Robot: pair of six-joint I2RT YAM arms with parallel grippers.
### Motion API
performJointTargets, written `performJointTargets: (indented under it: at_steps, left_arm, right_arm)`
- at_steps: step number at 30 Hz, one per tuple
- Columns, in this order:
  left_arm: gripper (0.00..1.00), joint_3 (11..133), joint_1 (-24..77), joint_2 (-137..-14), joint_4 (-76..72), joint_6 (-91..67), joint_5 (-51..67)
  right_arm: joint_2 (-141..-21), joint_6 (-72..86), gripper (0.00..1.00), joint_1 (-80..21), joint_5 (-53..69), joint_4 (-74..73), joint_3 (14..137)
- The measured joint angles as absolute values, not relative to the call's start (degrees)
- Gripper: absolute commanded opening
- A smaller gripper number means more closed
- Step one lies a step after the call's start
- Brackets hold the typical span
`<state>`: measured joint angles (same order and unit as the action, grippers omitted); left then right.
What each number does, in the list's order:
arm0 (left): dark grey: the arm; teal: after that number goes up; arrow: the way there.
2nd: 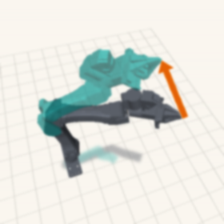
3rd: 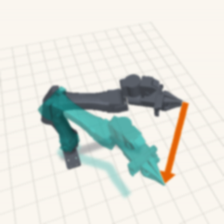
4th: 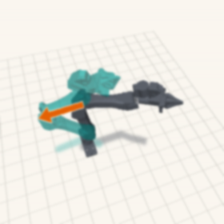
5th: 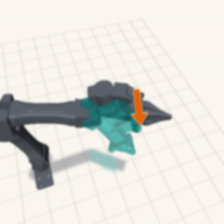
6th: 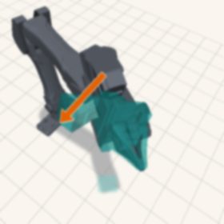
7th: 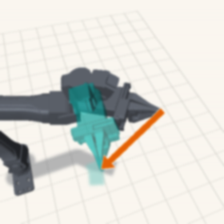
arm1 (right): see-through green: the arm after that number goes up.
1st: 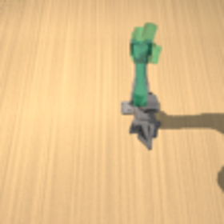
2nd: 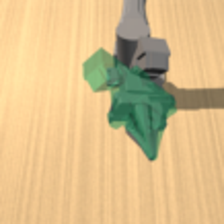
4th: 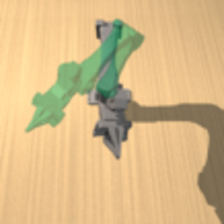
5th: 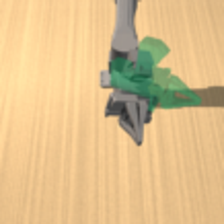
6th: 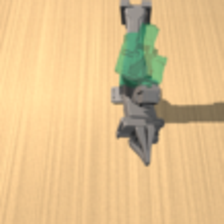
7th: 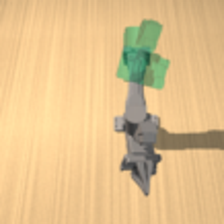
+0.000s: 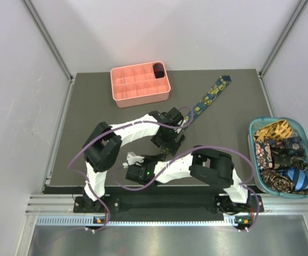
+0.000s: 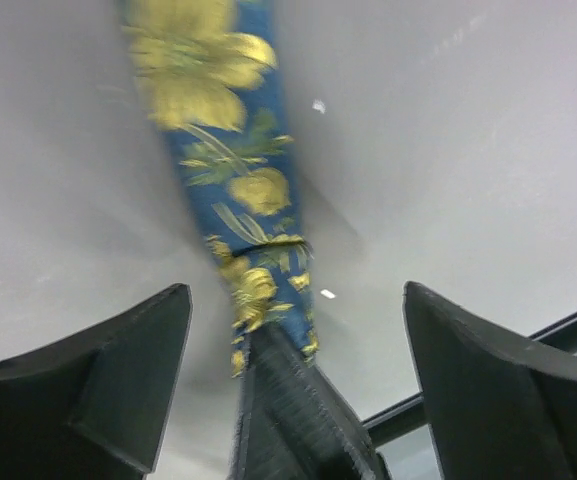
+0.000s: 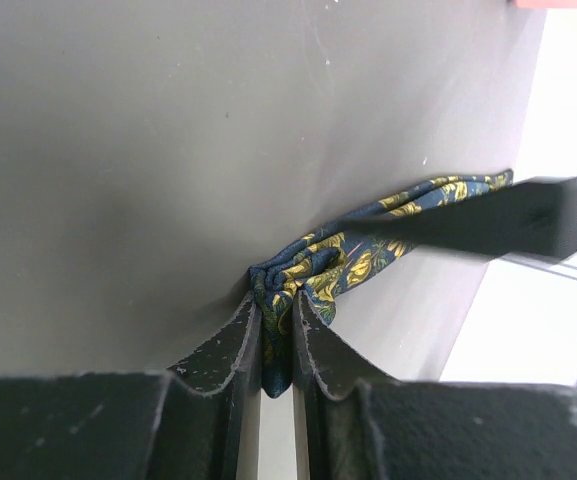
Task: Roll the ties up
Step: Roll the tie
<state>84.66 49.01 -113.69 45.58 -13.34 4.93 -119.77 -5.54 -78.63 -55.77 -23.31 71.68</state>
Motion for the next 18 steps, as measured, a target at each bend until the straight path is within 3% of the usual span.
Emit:
performJointTargets:
  at_steps: [7, 18]
  left_arm:
    - [0.99, 75.64, 42.48, -98.37, 35.88, -17.67, -0.3]
    - [0.99, 58.26, 25.58, -78.11, 20.93, -26.35, 3.25]
  right_arm:
    - [-118.1, -7.29, 0.04, -78.46, -54.08, -20.86, 69.73]
    - [-114.43, -9.93, 0.0, -77.45, -49.71, -16.97, 66.3]
